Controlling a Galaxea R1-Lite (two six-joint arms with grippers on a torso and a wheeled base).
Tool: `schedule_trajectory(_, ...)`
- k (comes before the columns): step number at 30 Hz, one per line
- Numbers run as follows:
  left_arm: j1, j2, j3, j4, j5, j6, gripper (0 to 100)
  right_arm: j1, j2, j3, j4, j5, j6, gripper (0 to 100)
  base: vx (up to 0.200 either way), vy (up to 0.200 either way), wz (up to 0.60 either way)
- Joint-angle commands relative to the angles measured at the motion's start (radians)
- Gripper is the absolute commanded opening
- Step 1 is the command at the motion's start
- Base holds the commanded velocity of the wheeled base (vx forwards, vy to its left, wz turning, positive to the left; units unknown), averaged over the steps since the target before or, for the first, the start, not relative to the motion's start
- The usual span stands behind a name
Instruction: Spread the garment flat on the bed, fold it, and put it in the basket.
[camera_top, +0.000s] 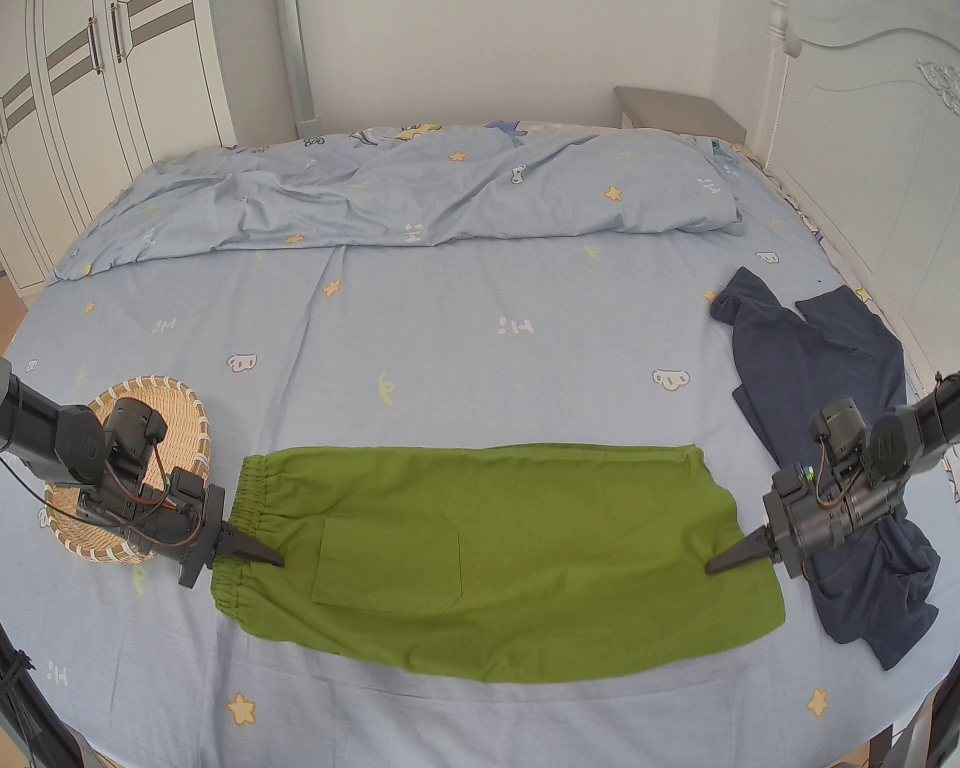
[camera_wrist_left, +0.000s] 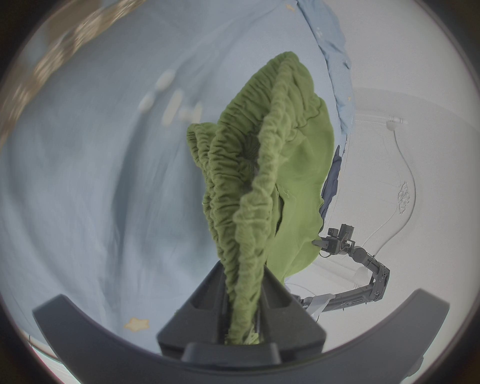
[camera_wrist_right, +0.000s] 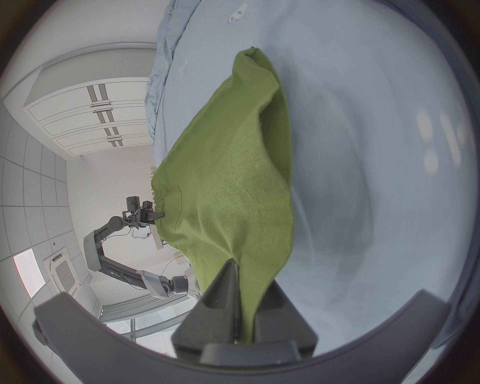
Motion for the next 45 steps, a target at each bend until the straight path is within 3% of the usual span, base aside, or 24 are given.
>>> schedule_trajectory(1, 0.024, -0.139, 0.292, -0.033, 0.005, 0.101, 0, 0.026, -0.170, 0.394, -0.289, -0.002, 0.000, 0, 0.000, 0.000, 0.00)
schedule_trajectory(10, 0.100, -0.158, 0.435, -0.101, 0.007, 0.188, 0, 0.025, -0.230, 0.535, -0.345, -0.001, -0.001, 0, 0.000, 0.000, 0.00)
schedule_trajectory(21, 0.133, -0.146, 0.438, -0.102, 0.005, 0.236, 0, 0.028, -0.126, 0.600, -0.505, 0.004, -0.011, 0, 0.000, 0.000, 0.00)
schedule_trajectory(22, 0.133, -0.146, 0.436, -0.102, 0.005, 0.236, 0, 0.028, -0.126, 0.600, -0.505, 0.004, -0.009, 100, 0.000, 0.000, 0.00)
schedule_trajectory(29, 0.133, -0.146, 0.441, -0.101, 0.010, 0.251, 0, 0.023, -0.123, 0.592, -0.505, 0.005, -0.006, 100, 0.000, 0.000, 0.00)
schedule_trajectory(32, 0.135, -0.202, 0.459, -0.084, 0.085, 0.288, 0, 0.005, -0.133, 0.585, -0.506, 0.005, -0.004, 100, 0.000, 0.000, 0.00)
schedule_trajectory(36, 0.139, -0.331, 0.446, -0.062, 0.162, 0.268, 0, -0.038, -0.209, 0.545, -0.491, 0.007, 0.011, 100, 0.000, 0.000, 0.00)
schedule_trajectory(40, 0.164, -0.389, 0.412, -0.024, 0.222, 0.257, 0, -0.050, -0.305, 0.486, -0.448, 0.007, 0.094, 100, 0.000, 0.000, 0.00)
schedule_trajectory(41, 0.176, -0.412, 0.387, 0.004, 0.252, 0.259, 0, -0.050, -0.363, 0.425, -0.404, 0.007, 0.147, 100, 0.000, 0.000, 0.00)
schedule_trajectory(45, 0.185, -0.428, 0.341, 0.056, 0.292, 0.259, 0, -0.043, -0.446, 0.299, -0.295, 0.007, 0.177, 100, 0.000, 0.000, 0.00)
